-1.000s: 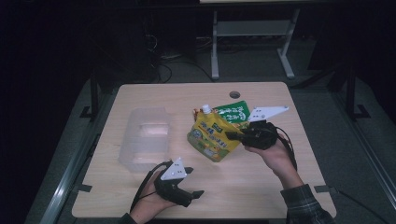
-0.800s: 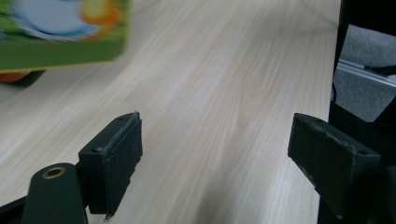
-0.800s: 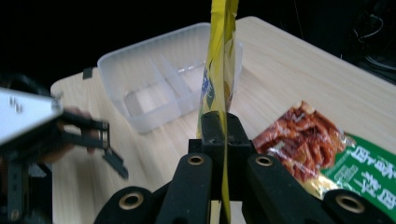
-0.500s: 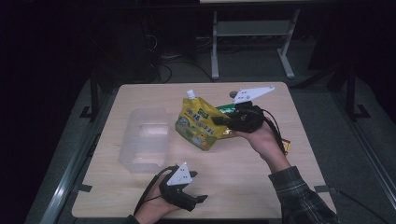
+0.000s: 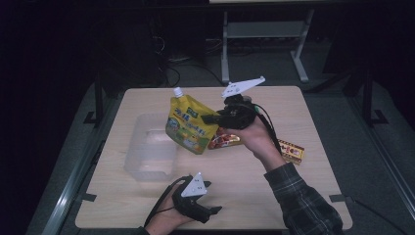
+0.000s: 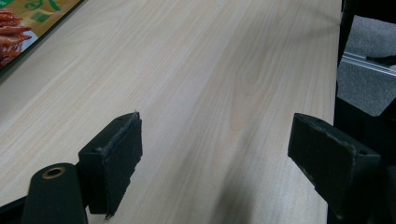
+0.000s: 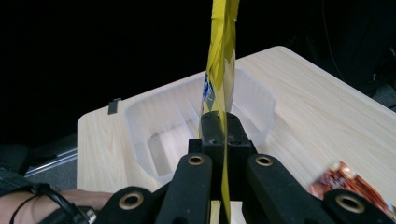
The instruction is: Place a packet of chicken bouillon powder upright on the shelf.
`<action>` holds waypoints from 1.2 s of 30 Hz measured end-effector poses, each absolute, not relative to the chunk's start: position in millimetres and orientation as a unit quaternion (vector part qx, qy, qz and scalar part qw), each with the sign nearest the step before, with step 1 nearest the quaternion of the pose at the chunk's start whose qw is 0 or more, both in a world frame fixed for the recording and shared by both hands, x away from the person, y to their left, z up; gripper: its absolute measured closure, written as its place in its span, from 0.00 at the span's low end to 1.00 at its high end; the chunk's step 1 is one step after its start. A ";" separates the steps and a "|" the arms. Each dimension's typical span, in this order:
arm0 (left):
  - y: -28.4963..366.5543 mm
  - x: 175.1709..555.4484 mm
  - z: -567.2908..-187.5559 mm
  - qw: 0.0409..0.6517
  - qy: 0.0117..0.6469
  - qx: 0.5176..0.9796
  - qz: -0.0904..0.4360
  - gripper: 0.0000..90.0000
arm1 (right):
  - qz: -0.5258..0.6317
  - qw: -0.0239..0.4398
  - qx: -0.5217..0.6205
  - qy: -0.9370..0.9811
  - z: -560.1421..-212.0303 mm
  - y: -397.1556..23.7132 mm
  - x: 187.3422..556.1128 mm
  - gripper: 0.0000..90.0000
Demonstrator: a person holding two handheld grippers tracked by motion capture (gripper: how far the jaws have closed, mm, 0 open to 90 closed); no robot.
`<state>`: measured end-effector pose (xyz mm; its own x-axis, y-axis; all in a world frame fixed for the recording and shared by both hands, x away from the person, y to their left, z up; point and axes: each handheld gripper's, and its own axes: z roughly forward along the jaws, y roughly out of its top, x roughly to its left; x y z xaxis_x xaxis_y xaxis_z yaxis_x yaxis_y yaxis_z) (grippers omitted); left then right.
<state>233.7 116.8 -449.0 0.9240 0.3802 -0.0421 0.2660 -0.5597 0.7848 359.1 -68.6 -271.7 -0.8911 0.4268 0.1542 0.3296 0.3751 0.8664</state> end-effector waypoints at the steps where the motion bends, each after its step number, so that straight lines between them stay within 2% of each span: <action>1: 117.7 234.3 -448.6 0.428 0.181 0.883 0.068 0.19 | 0.510 0.047 0.226 0.829 -271.0 -64.4 359.1 1.00; 23: 117.5 235.2 -449.6 0.434 0.178 0.881 0.060 0.19 | 0.489 0.006 0.193 0.851 -276.7 23.9 352.8 1.00; 36: 116.9 234.2 -450.9 0.437 0.180 0.880 0.051 0.19 | 0.480 -0.013 0.201 0.854 -288.0 44.6 357.0 1.00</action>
<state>234.2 116.9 -450.9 0.9300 0.3613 -0.0679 0.2726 -0.5536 0.7869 357.0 44.6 -288.0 -0.9190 0.3303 0.2151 0.3554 0.4584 0.8146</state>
